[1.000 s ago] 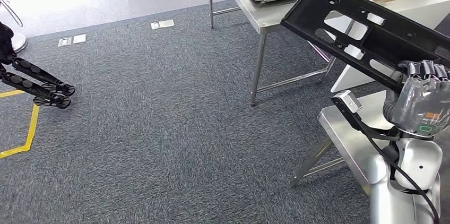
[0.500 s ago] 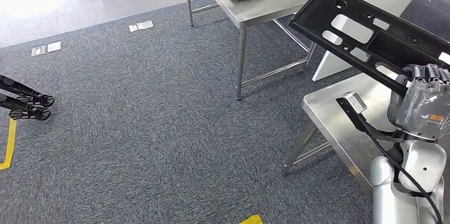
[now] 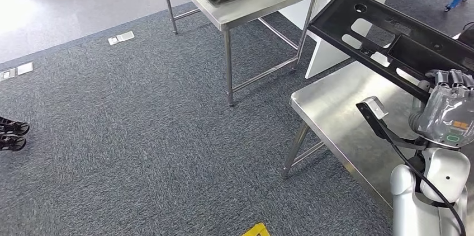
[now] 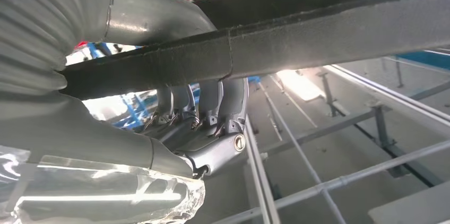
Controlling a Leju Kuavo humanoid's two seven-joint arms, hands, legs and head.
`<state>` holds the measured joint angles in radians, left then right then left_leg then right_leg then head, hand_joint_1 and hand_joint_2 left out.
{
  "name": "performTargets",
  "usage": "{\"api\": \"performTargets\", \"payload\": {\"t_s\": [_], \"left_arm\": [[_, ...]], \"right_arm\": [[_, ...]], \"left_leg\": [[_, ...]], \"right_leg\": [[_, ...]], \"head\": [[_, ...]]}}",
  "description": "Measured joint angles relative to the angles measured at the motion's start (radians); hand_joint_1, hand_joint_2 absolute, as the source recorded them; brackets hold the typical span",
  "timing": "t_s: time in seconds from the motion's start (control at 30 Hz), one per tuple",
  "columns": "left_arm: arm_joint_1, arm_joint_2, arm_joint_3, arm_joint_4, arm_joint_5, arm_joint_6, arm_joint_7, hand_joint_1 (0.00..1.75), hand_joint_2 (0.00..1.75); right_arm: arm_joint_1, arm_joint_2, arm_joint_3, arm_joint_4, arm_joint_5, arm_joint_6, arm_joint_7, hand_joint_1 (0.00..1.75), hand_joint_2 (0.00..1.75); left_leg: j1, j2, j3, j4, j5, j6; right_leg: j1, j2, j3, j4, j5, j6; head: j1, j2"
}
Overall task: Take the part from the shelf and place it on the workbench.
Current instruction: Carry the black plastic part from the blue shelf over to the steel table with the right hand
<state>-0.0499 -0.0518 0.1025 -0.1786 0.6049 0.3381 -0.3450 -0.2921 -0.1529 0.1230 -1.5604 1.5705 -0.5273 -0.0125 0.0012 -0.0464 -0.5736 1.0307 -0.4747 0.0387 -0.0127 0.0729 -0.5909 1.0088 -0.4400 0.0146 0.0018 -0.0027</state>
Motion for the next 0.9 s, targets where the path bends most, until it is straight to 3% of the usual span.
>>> {"api": "performTargets", "payload": {"t_s": [0.07,0.13,0.2,0.27,0.3,0.33,0.37,0.43,0.5,0.6,0.67,0.77,0.8,0.83,0.87,0.9], "left_arm": [[-0.001,0.0,0.001,0.0,0.007,-0.02,-0.004,0.0,1.75],[-0.002,-0.002,0.001,0.0,0.01,-0.027,-0.006,0.0,1.75],[-0.001,-0.004,0.002,0.0,0.012,-0.03,-0.006,0.0,1.75],[0.0,-0.003,0.003,0.0,0.013,-0.032,-0.006,0.0,1.75],[0.001,-0.004,0.003,0.0,0.013,-0.033,-0.006,0.0,1.75],[0.001,-0.004,0.003,0.0,0.013,-0.037,-0.006,0.0,1.75],[0.001,-0.005,0.003,0.0,0.013,-0.041,-0.006,0.0,1.75],[-0.001,-0.007,0.003,0.0,0.013,-0.048,-0.006,0.0,1.75],[-0.001,-0.007,0.003,0.0,0.014,-0.052,-0.006,0.0,1.75],[-0.002,-0.007,0.004,0.0,0.016,-0.057,-0.006,0.0,1.75],[-0.002,-0.009,0.004,0.0,0.016,-0.06,-0.006,0.0,1.75],[-0.001,-0.01,0.004,0.0,0.017,-0.06,-0.006,0.0,1.75],[0.0,-0.01,0.004,0.0,0.017,-0.06,-0.006,0.0,1.75],[0.0,-0.01,0.004,0.0,0.017,-0.06,-0.006,0.0,1.75],[0.001,-0.011,0.004,0.0,0.017,-0.06,-0.006,0.0,1.75],[0.001,-0.011,0.004,0.0,0.017,-0.06,-0.006,0.0,1.75]], "right_arm": [[0.001,0.001,-0.002,0.0,0.0,0.0,0.0,1.75,1.75],[0.002,0.001,-0.004,0.0,0.0,-0.001,-0.001,1.75,1.75],[0.001,0.0,-0.006,0.0,0.0,-0.001,-0.001,1.75,1.75],[0.003,0.0,-0.006,0.001,0.0,-0.001,-0.001,1.75,1.75],[0.005,0.0,-0.006,0.002,0.0,-0.001,-0.001,1.75,1.75],[0.007,0.001,-0.006,0.004,0.0,-0.001,-0.001,1.75,1.75],[0.008,0.001,-0.006,0.005,0.0,-0.001,-0.001,1.75,1.75],[0.006,0.001,-0.006,0.006,0.0,-0.001,-0.001,1.75,1.75],[0.004,0.003,-0.005,0.008,0.0,-0.001,-0.001,1.75,1.75],[0.003,0.007,-0.004,0.014,0.0,0.0,-0.002,1.75,1.75],[0.001,0.01,-0.002,0.017,0.0,0.001,-0.002,1.75,1.75],[-0.002,0.016,0.003,0.021,0.0,0.003,-0.002,1.75,1.75],[-0.002,0.018,0.004,0.023,0.0,0.003,-0.002,1.75,1.75],[-0.002,0.02,0.004,0.025,0.0,0.004,-0.002,1.75,1.75],[-0.002,0.021,0.004,0.027,0.0,0.004,-0.002,1.75,1.75],[-0.002,0.023,0.004,0.027,0.0,0.004,-0.002,1.75,1.75]], "left_leg": [[-0.005,0.009,0.003,-0.012,0.002,0.003],[-0.003,0.024,0.007,-0.028,0.014,0.013],[0.0,0.041,0.008,-0.04,0.024,0.023],[-0.001,0.057,0.005,-0.041,0.025,0.026],[-0.001,0.065,0.004,-0.04,0.025,0.026],[0.0,0.072,0.003,-0.04,0.025,0.025],[0.0,0.078,0.003,-0.039,0.025,0.024],[0.0,0.089,0.002,-0.034,0.021,0.016],[-0.005,0.097,0.0,-0.025,0.015,0.004],[-0.005,0.105,-0.001,-0.02,0.011,-0.009],[0.002,0.085,-0.017,0.019,-0.019,-0.018],[0.006,0.051,-0.102,0.201,-0.113,-0.027],[0.006,0.049,-0.127,0.251,-0.128,-0.028],[0.006,0.048,-0.137,0.268,-0.124,-0.027],[0.007,0.047,-0.128,0.246,-0.101,-0.025],[0.008,0.043,-0.099,0.188,-0.066,-0.022]], "right_leg": [[-0.001,0.012,-0.006,-0.003,0.006,0.011],[0.0,-0.001,-0.02,0.011,-0.001,0.016],[0.001,-0.037,-0.067,0.099,-0.046,0.011],[-0.002,-0.056,-0.133,0.235,-0.1,0.01],[-0.005,-0.058,-0.151,0.277,-0.111,0.015],[-0.008,-0.061,-0.149,0.28,-0.107,0.025],[-0.011,-0.065,-0.126,0.242,-0.089,0.036],[-0.018,-0.088,-0.044,0.097,-0.043,0.055],[-0.016,-0.104,0.007,0.006,-0.018,0.052],[-0.014,-0.09,0.01,-0.004,-0.012,0.032],[-0.02,-0.081,0.011,-0.006,-0.008,0.019],[-0.017,-0.069,0.009,-0.006,-0.006,0.005],[-0.016,-0.063,0.009,-0.006,-0.006,0.004],[-0.015,-0.058,0.009,-0.005,-0.006,0.004],[-0.015,-0.052,0.01,-0.005,-0.006,0.004],[-0.015,-0.046,0.011,-0.005,-0.006,0.004]], "head": [[0.0,0.0],[0.0,0.0],[0.002,0.0],[0.004,0.0],[0.004,0.0],[0.004,0.0],[0.004,0.0],[0.005,0.0],[0.003,0.0],[0.0,0.0],[-0.001,0.0],[-0.002,0.0],[-0.002,0.0],[-0.002,0.0],[-0.002,0.0],[-0.002,0.0]]}}
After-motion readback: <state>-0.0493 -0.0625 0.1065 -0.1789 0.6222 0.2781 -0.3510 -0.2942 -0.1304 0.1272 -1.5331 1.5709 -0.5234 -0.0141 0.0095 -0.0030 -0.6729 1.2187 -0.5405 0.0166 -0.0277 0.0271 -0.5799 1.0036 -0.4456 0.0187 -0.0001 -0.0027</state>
